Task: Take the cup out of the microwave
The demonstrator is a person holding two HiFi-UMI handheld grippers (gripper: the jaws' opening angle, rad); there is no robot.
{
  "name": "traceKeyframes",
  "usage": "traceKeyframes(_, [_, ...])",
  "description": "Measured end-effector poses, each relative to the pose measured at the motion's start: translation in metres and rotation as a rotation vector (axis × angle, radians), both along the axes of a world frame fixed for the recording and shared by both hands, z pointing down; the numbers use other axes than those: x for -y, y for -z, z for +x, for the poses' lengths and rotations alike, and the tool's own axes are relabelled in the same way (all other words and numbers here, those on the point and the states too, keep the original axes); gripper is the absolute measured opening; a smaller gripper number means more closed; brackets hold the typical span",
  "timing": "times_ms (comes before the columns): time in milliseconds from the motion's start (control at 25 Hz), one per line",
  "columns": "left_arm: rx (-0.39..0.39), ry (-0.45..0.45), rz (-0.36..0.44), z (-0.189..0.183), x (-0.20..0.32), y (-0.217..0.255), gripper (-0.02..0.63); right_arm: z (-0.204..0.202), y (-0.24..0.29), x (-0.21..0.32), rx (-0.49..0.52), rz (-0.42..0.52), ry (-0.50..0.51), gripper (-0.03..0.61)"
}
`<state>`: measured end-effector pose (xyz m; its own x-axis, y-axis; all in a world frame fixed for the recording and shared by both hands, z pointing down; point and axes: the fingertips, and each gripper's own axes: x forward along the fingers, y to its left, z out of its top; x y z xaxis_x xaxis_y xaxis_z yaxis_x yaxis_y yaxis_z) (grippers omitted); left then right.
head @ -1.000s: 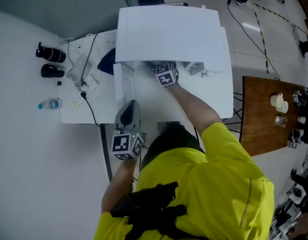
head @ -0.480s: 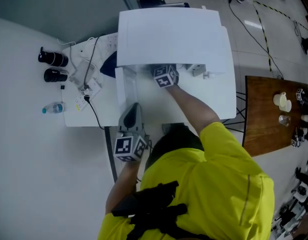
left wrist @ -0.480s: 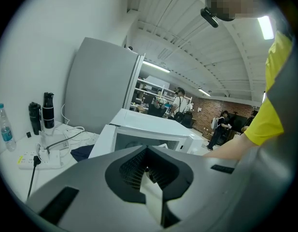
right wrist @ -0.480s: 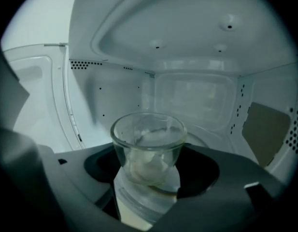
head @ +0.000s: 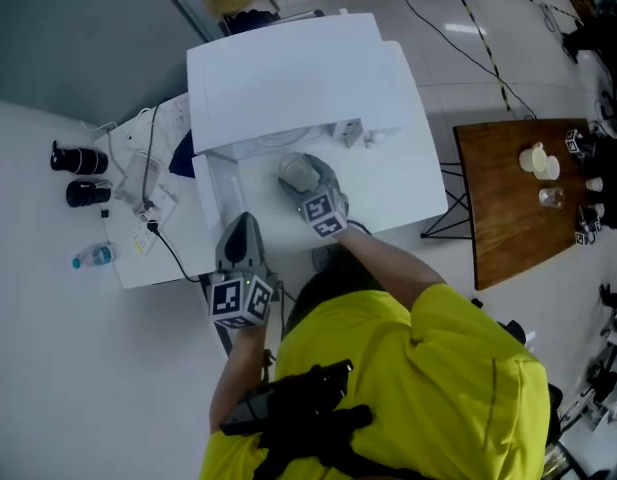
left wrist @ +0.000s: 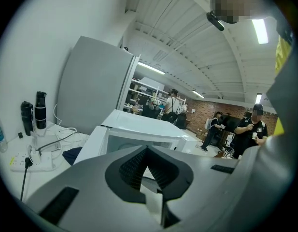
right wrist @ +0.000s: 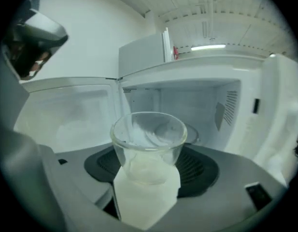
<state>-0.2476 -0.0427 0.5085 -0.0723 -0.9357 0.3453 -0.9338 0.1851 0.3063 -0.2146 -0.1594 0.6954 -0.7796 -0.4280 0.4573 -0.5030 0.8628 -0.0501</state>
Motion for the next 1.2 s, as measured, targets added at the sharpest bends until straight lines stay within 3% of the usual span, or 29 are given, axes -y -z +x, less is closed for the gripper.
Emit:
traceKeyframes(200, [-0.007, -0.09, -0.005, 0.029, 0.009, -0.007, 0.003, 0.122, -0.048, -0.011, -0.094, -0.055, -0.134, 0.341])
traceKeyframes(400, [-0.023, -0.214, -0.019, 0.07, 0.026, -0.019, 0.003, 0.243, -0.08, 0.045, -0.16, -0.055, -0.326, 0.342])
traceKeyframes(520, [-0.02, -0.276, -0.035, 0.095, 0.031, -0.027, 0.003, 0.294, -0.085, 0.087, -0.174, -0.052, -0.408, 0.341])
traceKeyframes(720, [-0.006, -0.333, -0.071, 0.12, 0.035, -0.036, 0.003, 0.319, -0.09, 0.124, -0.179, -0.062, -0.442, 0.342])
traceKeyframes(1040, [0.007, -0.321, -0.1, 0.139, 0.038, -0.033, 0.003, 0.324, -0.106, 0.133, -0.179, -0.08, -0.448, 0.347])
traceKeyframes(1080, [0.004, -0.309, -0.101, 0.137, 0.039, -0.032, 0.003, 0.323, -0.105, 0.133, -0.181, -0.085, -0.447, 0.363])
traceKeyframes(1120, [-0.001, -0.297, -0.099, 0.135, 0.039, -0.029, 0.003, 0.324, -0.101, 0.132, -0.181, -0.083, -0.449, 0.438])
traceKeyframes(1200, [-0.01, -0.276, -0.079, 0.131, 0.039, -0.02, 0.003, 0.331, -0.084, 0.127, -0.17, -0.078, -0.47, 0.453])
